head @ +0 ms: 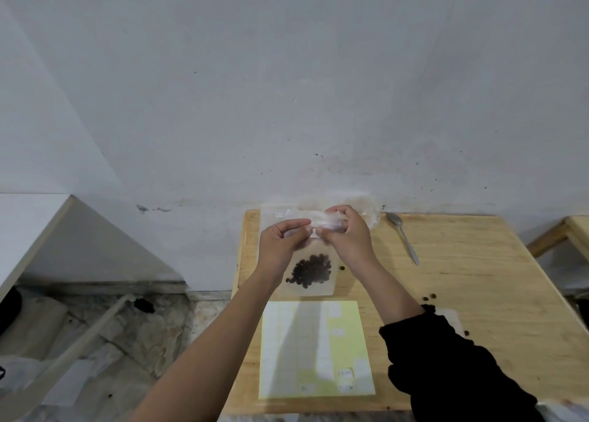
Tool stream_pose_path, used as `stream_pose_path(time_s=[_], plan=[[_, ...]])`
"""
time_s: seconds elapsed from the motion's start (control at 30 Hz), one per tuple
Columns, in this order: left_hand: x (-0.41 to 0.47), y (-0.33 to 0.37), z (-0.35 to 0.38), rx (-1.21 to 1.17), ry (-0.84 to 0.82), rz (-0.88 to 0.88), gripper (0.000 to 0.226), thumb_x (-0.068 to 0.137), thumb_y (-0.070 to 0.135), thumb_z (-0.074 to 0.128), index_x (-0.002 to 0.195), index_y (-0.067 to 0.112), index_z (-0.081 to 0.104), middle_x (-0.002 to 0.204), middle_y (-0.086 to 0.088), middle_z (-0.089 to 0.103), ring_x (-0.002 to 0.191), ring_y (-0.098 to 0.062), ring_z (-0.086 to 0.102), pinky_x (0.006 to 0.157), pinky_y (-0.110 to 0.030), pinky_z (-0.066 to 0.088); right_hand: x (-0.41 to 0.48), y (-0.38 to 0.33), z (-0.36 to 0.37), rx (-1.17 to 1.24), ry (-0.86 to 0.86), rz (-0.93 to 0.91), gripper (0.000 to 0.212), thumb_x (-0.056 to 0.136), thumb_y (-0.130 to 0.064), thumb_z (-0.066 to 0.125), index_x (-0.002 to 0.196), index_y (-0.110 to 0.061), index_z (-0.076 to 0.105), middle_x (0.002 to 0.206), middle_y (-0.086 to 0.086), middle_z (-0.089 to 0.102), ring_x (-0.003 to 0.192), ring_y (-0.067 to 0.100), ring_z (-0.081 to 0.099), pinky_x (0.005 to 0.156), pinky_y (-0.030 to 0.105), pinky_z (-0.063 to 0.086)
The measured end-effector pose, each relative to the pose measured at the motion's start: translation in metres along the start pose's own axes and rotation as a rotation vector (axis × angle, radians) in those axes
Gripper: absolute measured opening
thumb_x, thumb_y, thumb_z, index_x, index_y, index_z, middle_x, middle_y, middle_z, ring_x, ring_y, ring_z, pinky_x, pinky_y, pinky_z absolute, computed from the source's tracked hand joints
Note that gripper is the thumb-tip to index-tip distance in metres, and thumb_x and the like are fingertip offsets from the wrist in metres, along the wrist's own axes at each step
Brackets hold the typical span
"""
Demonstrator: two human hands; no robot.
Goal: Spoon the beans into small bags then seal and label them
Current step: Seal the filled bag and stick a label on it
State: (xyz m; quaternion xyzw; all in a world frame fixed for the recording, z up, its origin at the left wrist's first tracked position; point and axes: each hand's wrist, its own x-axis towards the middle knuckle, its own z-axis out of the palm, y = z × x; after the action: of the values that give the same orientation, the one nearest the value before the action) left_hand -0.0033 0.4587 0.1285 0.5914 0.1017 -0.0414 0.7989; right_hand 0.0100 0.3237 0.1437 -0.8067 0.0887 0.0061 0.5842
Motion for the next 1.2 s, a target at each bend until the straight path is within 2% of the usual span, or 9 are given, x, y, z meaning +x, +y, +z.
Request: stream_pose_path(time_s=[0.2,0.4,0.6,0.73,0.87,0.97,1.03,1.1,1.2], plan=[[0.001,0.004,-0.006,0.001,-0.009,-0.012,0.013,0.081,0.001,0.068,0.090,0.009,0.072,0.077,-0.004,0.070,0.070,-0.012,0.065,0.067,-0.016,0.053,-0.002,0.001,0.003,0.042,-0.007,0.000,0.029,0.080,-0.005,0.068,0.102,-0.020,0.057,0.097,0.015,0.068,0.074,0.021,0.062,0.059,0.015,0.048],[0.002,0.007,-0.016,0.056,-0.022,0.012,0.018,0.078,0.000,0.070,0.091,0.014,0.072,0.083,-0.002,0.072,0.079,-0.019,0.068,0.077,-0.030,0.057,0.007,0.005,0.010,0.025,-0.048,-0.002,0.040,0.070,-0.017,0.079,0.101,-0.030,0.057,0.100,0.007,0.067,0.089,0.025,0.065,0.080,0.040,0.057],[0.014,0.001,-0.024,0.115,-0.111,0.037,0.037,0.080,-0.001,0.069,0.111,0.018,0.066,0.105,-0.007,0.068,0.089,-0.018,0.067,0.079,-0.031,0.056,0.023,0.012,0.014,0.120,-0.059,0.052,0.035,0.075,-0.009,0.073,0.096,-0.033,0.058,0.099,0.011,0.067,0.090,0.027,0.067,0.082,0.043,0.056],[0.027,-0.010,-0.029,0.102,-0.145,-0.025,0.045,0.081,-0.003,0.066,0.120,0.020,0.059,0.111,-0.011,0.062,0.084,-0.023,0.069,0.076,-0.036,0.059,0.043,0.019,0.017,0.178,-0.033,0.136,0.036,0.083,-0.008,0.066,0.111,-0.028,0.057,0.109,0.012,0.064,0.097,0.023,0.063,0.082,0.037,0.055],[0.055,-0.027,-0.029,0.133,0.039,-0.065,0.037,0.082,0.002,0.067,0.107,0.029,0.064,0.099,-0.014,0.049,0.076,-0.024,0.060,0.069,-0.031,0.057,0.062,0.032,0.019,0.192,-0.092,0.178,0.048,0.089,-0.012,0.058,0.131,-0.029,0.039,0.116,0.005,0.050,0.095,0.009,0.054,0.088,0.038,0.049],[0.080,-0.039,-0.029,0.158,0.159,-0.070,0.034,0.080,0.008,0.069,0.105,0.032,0.064,0.101,-0.008,0.052,0.095,-0.029,0.060,0.081,-0.038,0.056,0.074,0.048,0.030,0.074,-0.172,0.200,0.054,0.086,-0.010,0.063,0.124,-0.029,0.031,0.116,0.002,0.048,0.104,0.021,0.056,0.090,0.043,0.050],[0.098,-0.047,-0.029,0.236,0.217,-0.050,0.035,0.081,0.010,0.068,0.110,0.027,0.061,0.109,-0.005,0.053,0.103,-0.023,0.056,0.089,-0.038,0.053,0.082,0.060,0.039,-0.016,-0.192,0.211,0.050,0.083,-0.007,0.065,0.115,-0.026,0.033,0.111,0.002,0.049,0.107,0.026,0.056,0.089,0.043,0.050],[0.113,-0.054,-0.030,0.361,0.272,-0.041,0.036,0.086,0.009,0.064,0.118,0.021,0.056,0.115,-0.005,0.051,0.097,-0.017,0.054,0.083,-0.027,0.051,0.092,0.070,0.045,-0.092,-0.186,0.214,0.040,0.082,-0.006,0.066,0.109,-0.021,0.040,0.109,0.003,0.052,0.104,0.023,0.056,0.085,0.037,0.050],[0.130,-0.063,-0.032,0.506,0.351,-0.039,0.038,0.088,0.012,0.061,0.125,0.016,0.052,0.119,-0.009,0.050,0.098,-0.020,0.054,0.077,-0.025,0.050,0.109,0.079,0.052,-0.158,-0.202,0.213,0.032,0.082,-0.008,0.067,0.106,-0.017,0.049,0.107,0.001,0.055,0.100,0.018,0.057,0.078,0.028,0.050]])
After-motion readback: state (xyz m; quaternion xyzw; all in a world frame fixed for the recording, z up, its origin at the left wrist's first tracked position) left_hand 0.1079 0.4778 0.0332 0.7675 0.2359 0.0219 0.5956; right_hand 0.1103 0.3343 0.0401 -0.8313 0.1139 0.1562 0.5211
